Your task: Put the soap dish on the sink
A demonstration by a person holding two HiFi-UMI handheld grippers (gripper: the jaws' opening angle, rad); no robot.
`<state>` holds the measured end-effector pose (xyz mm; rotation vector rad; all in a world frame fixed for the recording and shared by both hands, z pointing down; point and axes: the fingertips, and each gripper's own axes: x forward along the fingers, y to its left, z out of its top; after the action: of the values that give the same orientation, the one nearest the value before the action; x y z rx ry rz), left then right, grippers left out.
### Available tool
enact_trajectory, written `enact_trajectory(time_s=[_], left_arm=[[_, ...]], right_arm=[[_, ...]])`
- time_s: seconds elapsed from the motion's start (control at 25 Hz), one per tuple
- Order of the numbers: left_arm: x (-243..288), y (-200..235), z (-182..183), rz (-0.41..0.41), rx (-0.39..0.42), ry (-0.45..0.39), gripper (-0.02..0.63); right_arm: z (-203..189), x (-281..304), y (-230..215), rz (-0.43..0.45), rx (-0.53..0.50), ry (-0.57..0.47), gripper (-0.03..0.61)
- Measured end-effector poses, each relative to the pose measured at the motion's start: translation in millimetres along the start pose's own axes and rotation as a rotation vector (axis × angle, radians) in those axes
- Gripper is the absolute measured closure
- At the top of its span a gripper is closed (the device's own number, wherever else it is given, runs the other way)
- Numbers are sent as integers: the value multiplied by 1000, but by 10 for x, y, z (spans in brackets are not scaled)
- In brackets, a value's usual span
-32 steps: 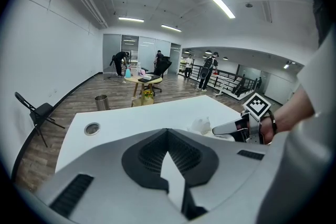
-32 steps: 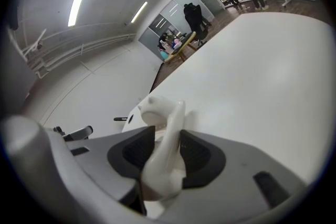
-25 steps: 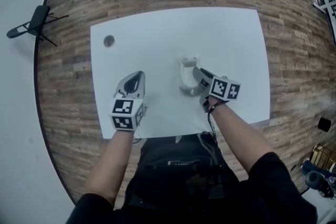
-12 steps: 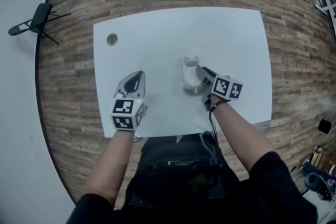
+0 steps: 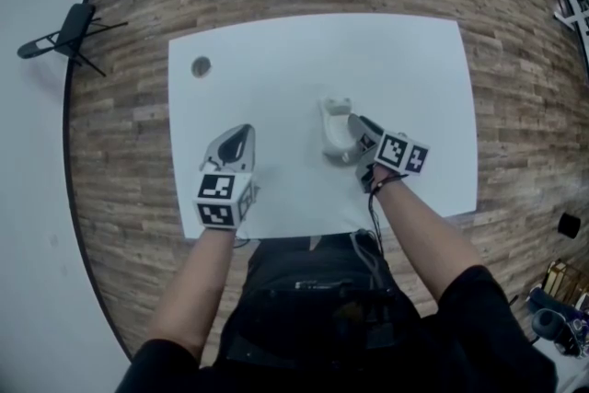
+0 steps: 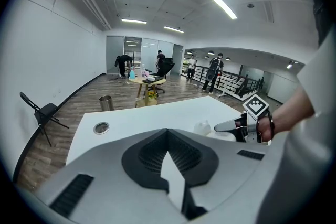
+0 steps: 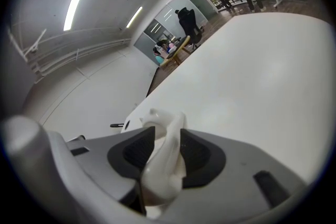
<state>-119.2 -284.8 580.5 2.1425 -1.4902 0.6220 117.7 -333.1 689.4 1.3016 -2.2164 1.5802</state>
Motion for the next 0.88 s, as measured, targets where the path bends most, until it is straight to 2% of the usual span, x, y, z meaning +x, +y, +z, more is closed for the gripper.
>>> enact_trajectory(time_s=[0.44,0.88], left_arm=[[-113,-35,15,4,13,-16,624],[-287,-86,113,13,23,-56,624]], right_arm=[[111,-193,32,6,-16,-86,423],[167,-484,315,82,-117,-131,422]])
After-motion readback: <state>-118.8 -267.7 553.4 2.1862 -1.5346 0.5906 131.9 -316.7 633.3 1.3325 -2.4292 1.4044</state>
